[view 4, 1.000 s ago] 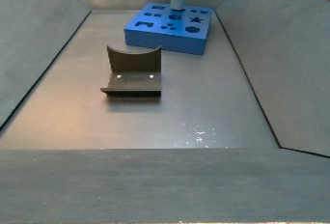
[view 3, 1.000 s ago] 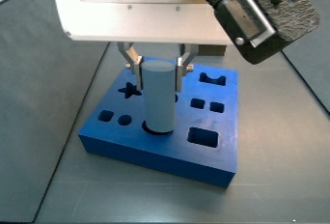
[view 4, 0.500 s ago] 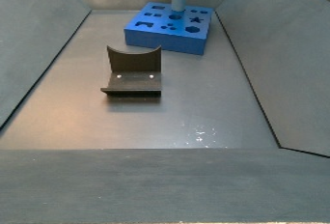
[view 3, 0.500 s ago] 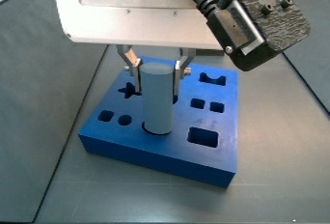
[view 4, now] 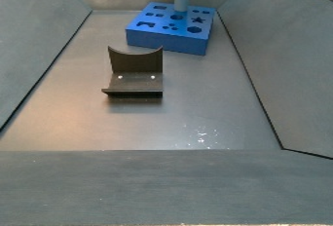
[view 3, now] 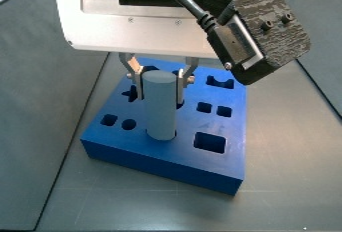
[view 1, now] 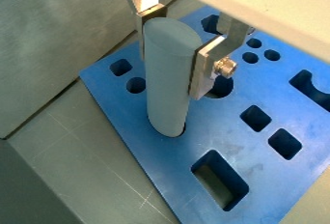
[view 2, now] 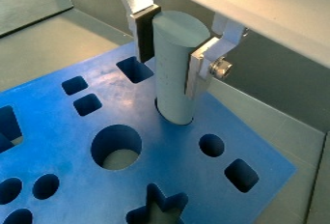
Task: Pick up the oval object. Move up. Move to above the board. Insert the oval object.
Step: Insert the oval object.
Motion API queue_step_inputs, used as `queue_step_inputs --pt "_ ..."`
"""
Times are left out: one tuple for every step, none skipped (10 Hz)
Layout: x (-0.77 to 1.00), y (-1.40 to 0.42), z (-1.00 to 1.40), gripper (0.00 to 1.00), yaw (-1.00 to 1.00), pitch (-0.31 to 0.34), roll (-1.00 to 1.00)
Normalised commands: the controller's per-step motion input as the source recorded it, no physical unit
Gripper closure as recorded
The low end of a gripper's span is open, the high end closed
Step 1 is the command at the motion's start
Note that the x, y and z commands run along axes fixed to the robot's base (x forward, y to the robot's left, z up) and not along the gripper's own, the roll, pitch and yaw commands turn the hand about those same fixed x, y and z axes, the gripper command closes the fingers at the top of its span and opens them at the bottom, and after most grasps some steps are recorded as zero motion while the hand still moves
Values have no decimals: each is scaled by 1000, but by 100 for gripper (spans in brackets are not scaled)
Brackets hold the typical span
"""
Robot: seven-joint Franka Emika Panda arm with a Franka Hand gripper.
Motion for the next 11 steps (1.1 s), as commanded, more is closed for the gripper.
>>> queue_step_inputs --pt "0 -46 -294 100 20 -97 146" --pt "-63 9 -477 100 131 -193 210" --pt "34 326 -337 100 114 -189 84" --pt "29 237 -291 100 117 -153 123" --pt "0 0 -414 100 129 -194 246" --pt "-129 -94 -497 100 171 -260 270" --pt "-191 -177 -526 100 160 -276 253" --pt "-189 -229 -551 100 140 -274 240" --pt "-177 -269 -580 100 94 -267 241" --pt "-117 -300 -669 100 57 -220 241" --pt "0 -280 -794 100 29 -140 226"
